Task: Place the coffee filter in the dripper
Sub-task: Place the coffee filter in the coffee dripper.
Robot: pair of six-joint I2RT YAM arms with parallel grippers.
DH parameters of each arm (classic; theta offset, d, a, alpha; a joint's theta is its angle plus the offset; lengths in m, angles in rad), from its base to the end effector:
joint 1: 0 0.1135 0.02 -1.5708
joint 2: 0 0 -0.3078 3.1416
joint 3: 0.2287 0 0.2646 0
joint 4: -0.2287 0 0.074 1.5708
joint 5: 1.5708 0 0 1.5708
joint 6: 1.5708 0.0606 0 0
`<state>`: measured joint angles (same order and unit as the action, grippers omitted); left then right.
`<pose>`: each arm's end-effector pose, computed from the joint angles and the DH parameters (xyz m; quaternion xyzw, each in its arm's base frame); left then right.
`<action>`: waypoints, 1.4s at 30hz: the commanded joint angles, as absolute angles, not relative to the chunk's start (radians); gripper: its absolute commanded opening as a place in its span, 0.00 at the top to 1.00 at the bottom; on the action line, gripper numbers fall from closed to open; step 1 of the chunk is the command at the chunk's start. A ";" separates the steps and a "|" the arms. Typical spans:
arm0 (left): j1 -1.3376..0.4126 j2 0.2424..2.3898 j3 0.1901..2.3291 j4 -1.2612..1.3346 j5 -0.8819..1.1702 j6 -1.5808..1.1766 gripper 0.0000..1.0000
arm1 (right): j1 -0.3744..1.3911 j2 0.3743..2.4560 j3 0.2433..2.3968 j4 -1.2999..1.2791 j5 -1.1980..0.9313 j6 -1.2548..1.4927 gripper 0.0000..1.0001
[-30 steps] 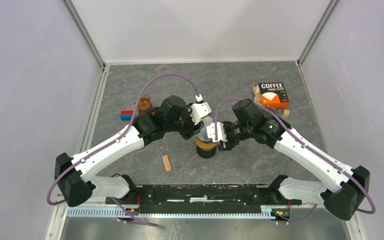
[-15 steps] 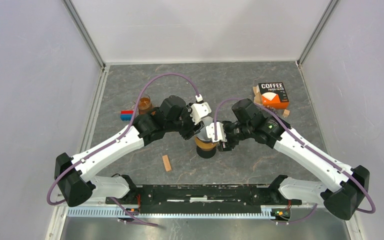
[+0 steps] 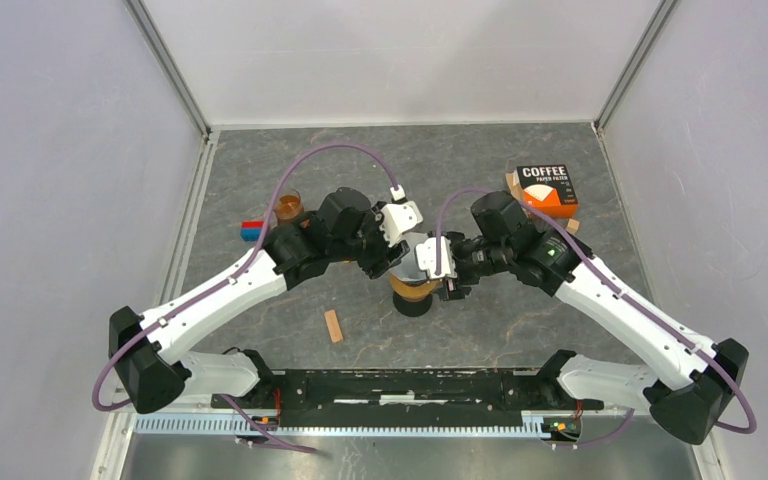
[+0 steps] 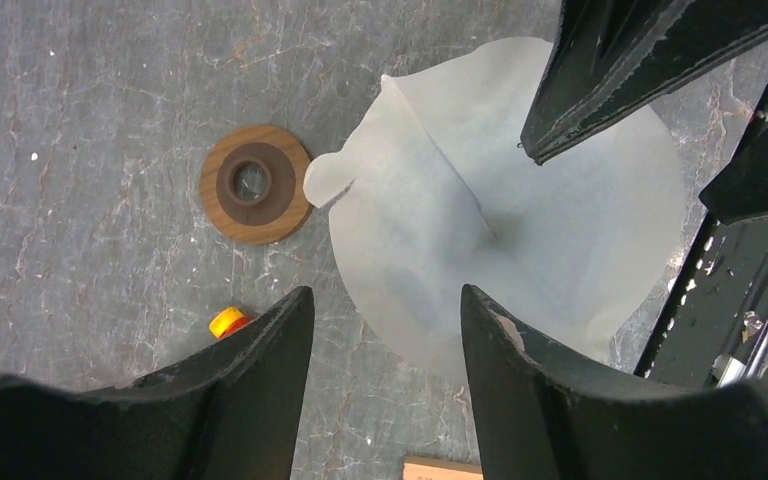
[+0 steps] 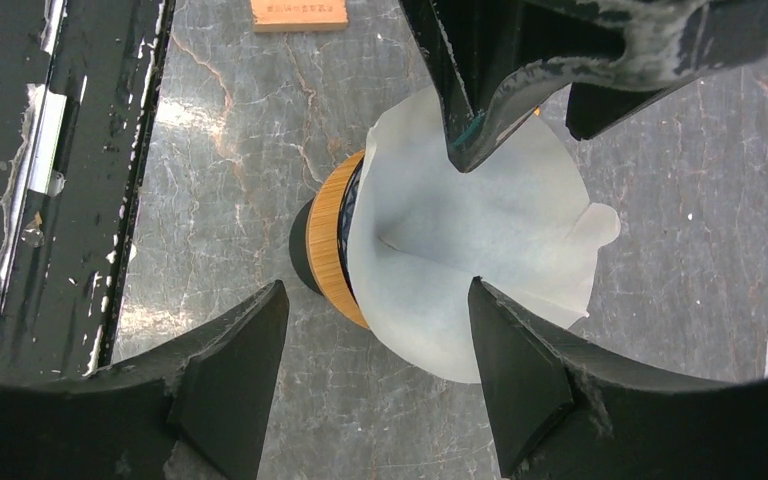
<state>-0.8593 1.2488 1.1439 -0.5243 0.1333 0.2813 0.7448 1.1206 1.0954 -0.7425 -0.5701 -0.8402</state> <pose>0.1856 -0.2276 0.3593 0.5055 0.7322 -0.1859 0.4169 0.1507 0.1834 0.3573 -0.7062 0.5419 0.2407 0.3870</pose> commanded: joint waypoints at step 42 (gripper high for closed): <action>-0.847 1.196 1.187 -0.564 0.209 0.369 0.24 | 0.653 1.055 1.033 -0.748 -0.747 -0.863 0.40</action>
<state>-0.8494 1.2152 1.2114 -0.5686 0.1497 0.3286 0.6559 1.0576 1.0443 -0.7479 -0.7155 -0.8352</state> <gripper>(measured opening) 0.764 0.600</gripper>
